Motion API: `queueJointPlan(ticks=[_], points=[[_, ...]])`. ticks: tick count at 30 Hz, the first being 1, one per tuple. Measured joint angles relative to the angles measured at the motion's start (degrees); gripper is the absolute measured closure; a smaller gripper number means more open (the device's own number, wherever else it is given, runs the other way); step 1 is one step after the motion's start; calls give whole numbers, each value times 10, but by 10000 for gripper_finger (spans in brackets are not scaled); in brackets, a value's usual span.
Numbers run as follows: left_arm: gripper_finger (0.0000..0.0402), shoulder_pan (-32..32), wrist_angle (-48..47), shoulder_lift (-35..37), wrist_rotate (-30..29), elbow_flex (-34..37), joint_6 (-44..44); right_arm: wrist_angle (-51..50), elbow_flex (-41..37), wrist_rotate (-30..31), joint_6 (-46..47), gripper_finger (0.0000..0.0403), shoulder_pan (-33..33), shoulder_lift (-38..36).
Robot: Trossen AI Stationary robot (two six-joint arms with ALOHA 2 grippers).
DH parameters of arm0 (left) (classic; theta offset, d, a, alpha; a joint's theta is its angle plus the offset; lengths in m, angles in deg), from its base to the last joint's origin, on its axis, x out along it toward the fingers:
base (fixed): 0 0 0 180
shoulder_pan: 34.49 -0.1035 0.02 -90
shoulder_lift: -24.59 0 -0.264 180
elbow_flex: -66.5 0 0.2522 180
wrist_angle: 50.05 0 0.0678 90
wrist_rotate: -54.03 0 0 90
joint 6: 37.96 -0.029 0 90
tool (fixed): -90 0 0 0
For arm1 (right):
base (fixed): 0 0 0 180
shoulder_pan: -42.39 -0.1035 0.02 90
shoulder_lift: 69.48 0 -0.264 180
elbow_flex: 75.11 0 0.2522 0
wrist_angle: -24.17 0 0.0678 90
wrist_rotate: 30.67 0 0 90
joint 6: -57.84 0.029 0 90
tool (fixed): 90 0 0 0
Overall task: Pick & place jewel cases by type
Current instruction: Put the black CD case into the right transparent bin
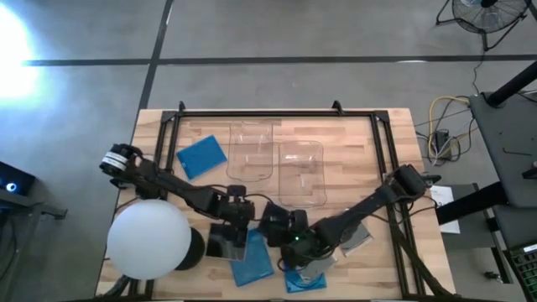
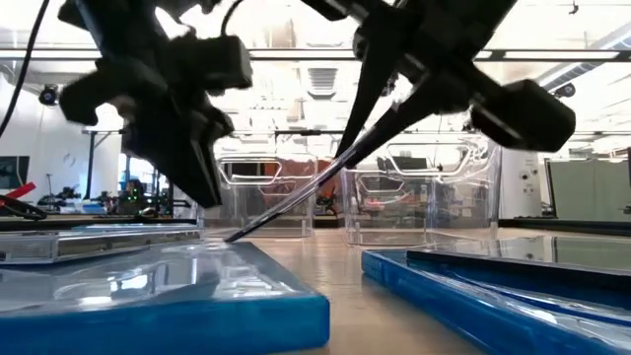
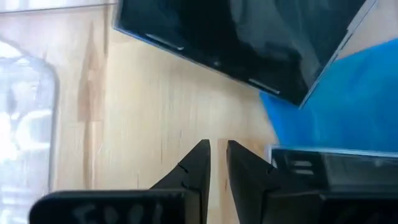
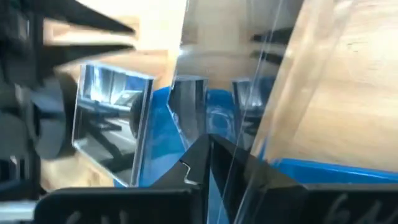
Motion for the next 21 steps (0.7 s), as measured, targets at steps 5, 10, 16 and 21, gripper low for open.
queueJointPlan(ticks=[5, 10, 16, 21], points=[[365, 10, -27, 54, -28, 0, 57, -1, -2, -8, -80, 386, -8, -31], [365, 14, -30, 117, -63, 0, 121, -8, -4, 20, -150, 386, -8, -83], [365, 13, -23, 195, -117, -1, 180, -44, -9, 107, -222, 386, 5, -160], [365, 13, -5, 247, -127, -2, 220, -183, -10, 159, -218, 385, 29, -224]])
